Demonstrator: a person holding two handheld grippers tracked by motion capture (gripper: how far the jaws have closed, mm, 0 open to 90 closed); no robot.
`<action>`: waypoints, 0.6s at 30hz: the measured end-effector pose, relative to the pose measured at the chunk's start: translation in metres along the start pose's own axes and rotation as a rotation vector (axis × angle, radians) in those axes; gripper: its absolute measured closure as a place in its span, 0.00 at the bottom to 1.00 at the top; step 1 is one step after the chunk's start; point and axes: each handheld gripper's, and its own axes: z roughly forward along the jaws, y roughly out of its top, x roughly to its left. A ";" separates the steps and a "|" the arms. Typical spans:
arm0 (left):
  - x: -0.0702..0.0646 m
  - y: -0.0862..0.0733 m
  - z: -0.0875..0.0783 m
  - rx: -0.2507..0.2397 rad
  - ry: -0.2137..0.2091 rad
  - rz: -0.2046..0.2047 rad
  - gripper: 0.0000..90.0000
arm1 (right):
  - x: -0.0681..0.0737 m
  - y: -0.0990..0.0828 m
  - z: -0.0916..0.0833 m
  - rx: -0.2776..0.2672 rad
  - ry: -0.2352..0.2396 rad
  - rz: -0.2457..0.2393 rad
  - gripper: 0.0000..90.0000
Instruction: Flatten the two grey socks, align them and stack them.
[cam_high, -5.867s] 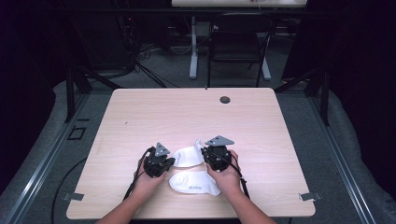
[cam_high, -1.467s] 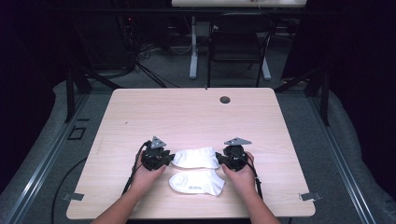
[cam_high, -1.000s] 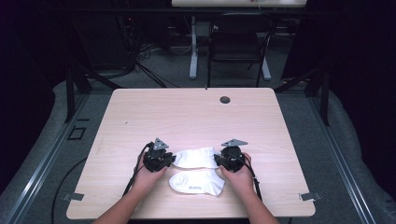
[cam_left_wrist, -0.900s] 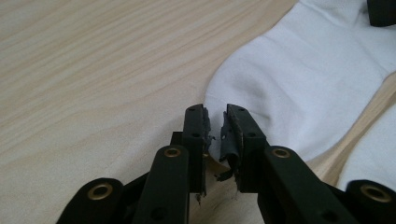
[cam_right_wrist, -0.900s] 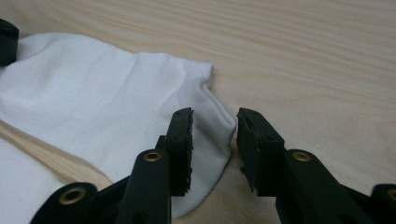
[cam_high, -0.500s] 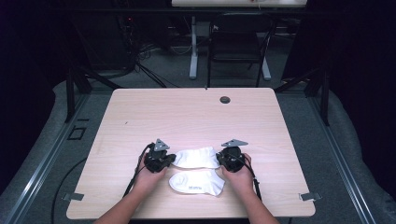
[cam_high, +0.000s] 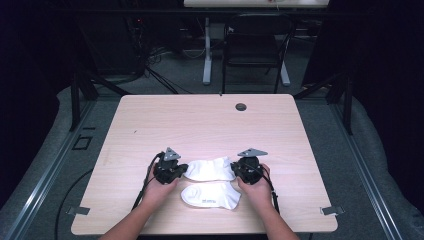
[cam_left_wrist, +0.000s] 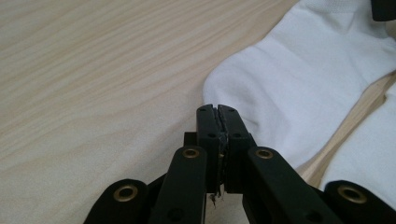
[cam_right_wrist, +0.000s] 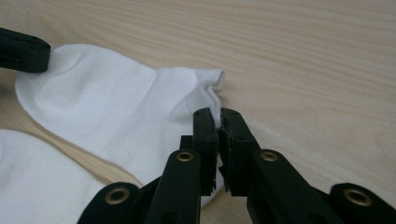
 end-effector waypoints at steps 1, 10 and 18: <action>0.000 0.001 -0.001 -0.001 0.000 0.002 0.99 | 0.001 0.001 -0.001 -0.002 0.001 0.006 0.95; 0.001 0.009 -0.010 -0.021 -0.010 0.000 0.99 | 0.005 0.011 -0.009 -0.010 0.001 -0.003 0.95; -0.005 0.015 -0.021 -0.030 -0.031 0.020 0.99 | 0.007 0.021 -0.022 -0.014 0.026 -0.007 0.95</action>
